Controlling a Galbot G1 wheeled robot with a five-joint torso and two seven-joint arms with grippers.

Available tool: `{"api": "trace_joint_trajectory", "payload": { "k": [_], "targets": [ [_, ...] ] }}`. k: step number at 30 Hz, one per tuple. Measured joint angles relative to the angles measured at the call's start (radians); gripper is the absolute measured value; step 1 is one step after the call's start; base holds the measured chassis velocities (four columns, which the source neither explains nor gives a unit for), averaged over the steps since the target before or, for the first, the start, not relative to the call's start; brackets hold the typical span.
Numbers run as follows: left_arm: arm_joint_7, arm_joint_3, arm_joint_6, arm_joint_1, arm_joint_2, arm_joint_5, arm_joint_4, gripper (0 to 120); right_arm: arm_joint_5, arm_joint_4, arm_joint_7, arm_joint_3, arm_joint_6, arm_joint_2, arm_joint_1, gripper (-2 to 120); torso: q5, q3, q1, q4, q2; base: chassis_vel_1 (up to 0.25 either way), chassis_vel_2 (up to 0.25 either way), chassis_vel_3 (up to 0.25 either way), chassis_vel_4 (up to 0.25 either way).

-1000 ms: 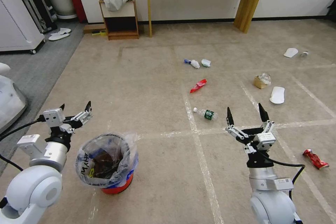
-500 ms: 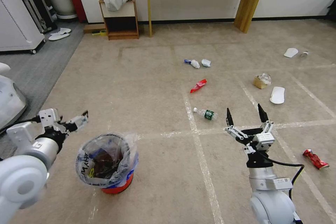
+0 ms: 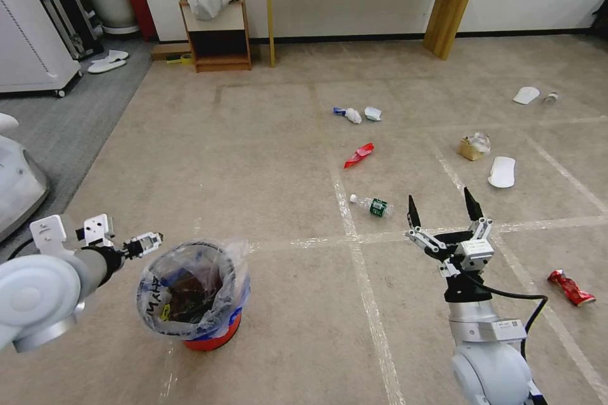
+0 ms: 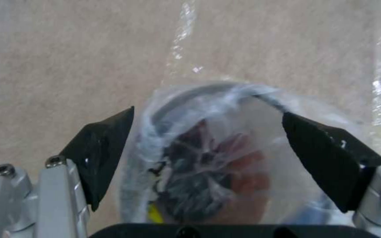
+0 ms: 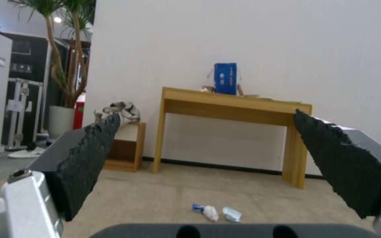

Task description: Pick up the trash bin and place the garbage on the floor into it.

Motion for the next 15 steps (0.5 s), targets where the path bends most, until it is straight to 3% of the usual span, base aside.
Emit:
{"api": "trace_joint_trajectory", "payload": {
  "k": [5, 15],
  "targets": [
    [-0.019, 0.000, 0.038, -0.008, 0.045, -0.069, 0.044, 88, -0.002, -0.005, 0.000, 0.000, 0.007, 0.002, -0.001, 100, 0.0000, 0.000, 0.000, 0.0001, 0.000, 0.000, 0.000, 0.000, 0.000],
    [-0.007, -0.003, 0.095, -0.021, 0.055, -0.167, 0.052, 88, -0.004, -0.012, -0.001, 0.002, 0.014, 0.005, 0.001, 100, 0.0001, 0.000, 0.000, 0.0001, 0.000, 0.000, 0.000, 0.000, 0.000]
  ]
}}
